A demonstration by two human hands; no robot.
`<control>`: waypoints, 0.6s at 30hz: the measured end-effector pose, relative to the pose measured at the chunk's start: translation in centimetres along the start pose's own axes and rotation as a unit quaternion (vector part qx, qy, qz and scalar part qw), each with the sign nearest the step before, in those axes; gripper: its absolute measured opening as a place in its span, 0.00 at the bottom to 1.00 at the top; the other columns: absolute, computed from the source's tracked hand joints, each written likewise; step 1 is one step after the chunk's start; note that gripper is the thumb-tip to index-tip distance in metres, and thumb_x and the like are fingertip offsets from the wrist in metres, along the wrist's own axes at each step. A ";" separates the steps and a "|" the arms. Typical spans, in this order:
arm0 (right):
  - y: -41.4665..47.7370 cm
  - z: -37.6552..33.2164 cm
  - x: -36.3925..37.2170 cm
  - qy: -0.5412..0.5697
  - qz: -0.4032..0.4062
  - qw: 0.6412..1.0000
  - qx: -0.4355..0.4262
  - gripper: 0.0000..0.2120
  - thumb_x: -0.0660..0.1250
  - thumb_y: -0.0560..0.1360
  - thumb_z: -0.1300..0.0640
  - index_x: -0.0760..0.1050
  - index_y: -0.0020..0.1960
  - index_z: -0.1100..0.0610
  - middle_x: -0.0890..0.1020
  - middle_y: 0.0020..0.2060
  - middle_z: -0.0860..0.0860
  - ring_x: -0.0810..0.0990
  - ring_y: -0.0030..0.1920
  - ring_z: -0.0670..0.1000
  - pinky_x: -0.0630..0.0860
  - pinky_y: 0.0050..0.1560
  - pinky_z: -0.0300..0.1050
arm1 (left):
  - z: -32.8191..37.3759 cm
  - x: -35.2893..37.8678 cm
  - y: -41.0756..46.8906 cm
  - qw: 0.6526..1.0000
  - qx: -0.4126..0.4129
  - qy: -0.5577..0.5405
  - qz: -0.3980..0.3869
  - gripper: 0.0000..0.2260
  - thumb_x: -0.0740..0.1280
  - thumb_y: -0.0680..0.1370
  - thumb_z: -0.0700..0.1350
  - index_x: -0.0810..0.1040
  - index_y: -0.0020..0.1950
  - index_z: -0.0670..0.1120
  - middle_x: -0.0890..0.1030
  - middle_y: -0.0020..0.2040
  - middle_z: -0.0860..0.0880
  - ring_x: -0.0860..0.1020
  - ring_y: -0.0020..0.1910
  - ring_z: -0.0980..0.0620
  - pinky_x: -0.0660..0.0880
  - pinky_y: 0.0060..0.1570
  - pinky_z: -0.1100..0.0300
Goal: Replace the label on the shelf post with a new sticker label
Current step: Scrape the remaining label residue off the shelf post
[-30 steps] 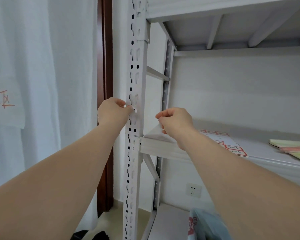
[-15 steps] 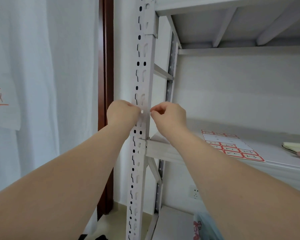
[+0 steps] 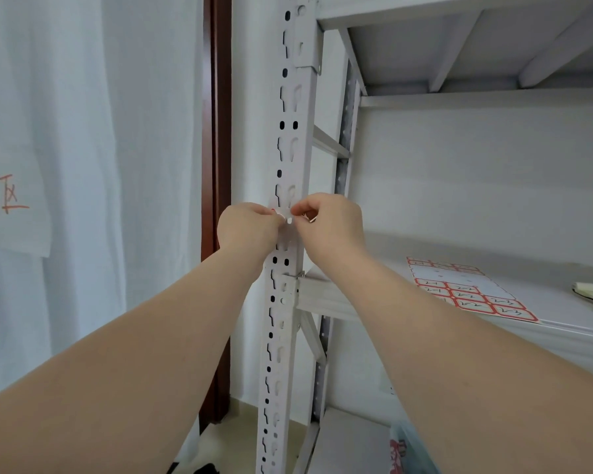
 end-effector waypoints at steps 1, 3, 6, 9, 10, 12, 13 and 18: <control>0.0 -0.2 0.1 -0.013 -0.003 1.000 -0.011 0.11 0.63 0.73 0.62 0.82 0.51 0.54 0.83 0.49 0.51 0.78 0.47 0.51 0.74 0.48 0.41 | 0.1 0.0 -0.1 1.000 0.007 0.009 -0.004 0.09 0.68 0.73 0.40 0.77 0.33 0.47 0.74 0.32 0.51 0.70 0.32 0.53 0.67 0.32 0.64; -0.1 -1.0 0.3 -0.043 -0.005 0.998 -0.041 0.09 0.65 0.74 0.59 0.81 0.51 0.55 0.81 0.50 0.53 0.79 0.49 0.53 0.75 0.50 0.43 | 0.1 -0.2 0.0 0.999 0.014 0.024 -0.015 0.11 0.67 0.74 0.42 0.76 0.30 0.48 0.74 0.33 0.48 0.69 0.33 0.52 0.69 0.35 0.62; -0.3 -2.2 0.7 -0.086 -0.014 0.993 -0.076 0.08 0.65 0.75 0.55 0.81 0.50 0.55 0.78 0.48 0.54 0.77 0.48 0.54 0.74 0.47 0.46 | -0.2 -0.6 0.2 0.999 0.013 0.022 -0.027 0.09 0.69 0.73 0.45 0.79 0.34 0.47 0.75 0.40 0.45 0.70 0.39 0.48 0.73 0.43 0.53; -0.4 -2.8 0.9 -0.121 -0.027 0.988 -0.088 0.10 0.63 0.74 0.60 0.80 0.52 0.56 0.77 0.49 0.54 0.76 0.49 0.54 0.73 0.46 0.45 | -0.2 -1.0 0.5 0.999 0.005 0.022 -0.028 0.06 0.71 0.72 0.46 0.80 0.36 0.46 0.76 0.37 0.48 0.72 0.37 0.50 0.75 0.46 0.52; -0.4 -2.8 0.9 -0.124 -0.026 0.988 -0.089 0.10 0.62 0.74 0.61 0.80 0.52 0.57 0.77 0.50 0.55 0.76 0.49 0.54 0.72 0.46 0.45 | -0.2 -0.9 0.5 0.999 0.006 0.030 -0.028 0.07 0.71 0.72 0.47 0.79 0.36 0.45 0.74 0.37 0.47 0.70 0.36 0.49 0.73 0.43 0.53; -0.5 -2.9 0.7 -0.116 -0.020 0.989 -0.087 0.10 0.62 0.74 0.62 0.80 0.51 0.57 0.77 0.50 0.55 0.76 0.49 0.55 0.73 0.47 0.46 | 0.3 -0.7 0.3 0.998 0.014 0.052 -0.028 0.05 0.69 0.71 0.46 0.78 0.38 0.46 0.71 0.38 0.46 0.67 0.38 0.48 0.67 0.40 0.56; -0.5 -2.9 0.6 -0.113 -0.019 0.990 -0.086 0.10 0.62 0.74 0.62 0.80 0.51 0.58 0.77 0.50 0.55 0.76 0.49 0.55 0.73 0.47 0.46 | 0.5 -0.6 0.2 0.998 0.013 0.059 -0.028 0.04 0.68 0.71 0.46 0.78 0.38 0.46 0.70 0.38 0.45 0.66 0.38 0.49 0.66 0.40 0.56; -0.4 -2.2 0.4 -0.114 -0.024 0.991 -0.073 0.10 0.62 0.75 0.59 0.79 0.54 0.57 0.77 0.52 0.55 0.75 0.53 0.55 0.72 0.50 0.45 | 0.0 -0.3 0.4 0.997 -0.017 0.058 -0.038 0.19 0.68 0.70 0.38 0.76 0.18 0.48 0.71 0.16 0.56 0.65 0.29 0.55 0.69 0.39 0.57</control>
Point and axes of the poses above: each hand's wrist, its own y-axis towards the middle knuckle, its own x-axis out of the palm, z = x × y, the point moved 10 cm from there along y, towards the middle knuckle
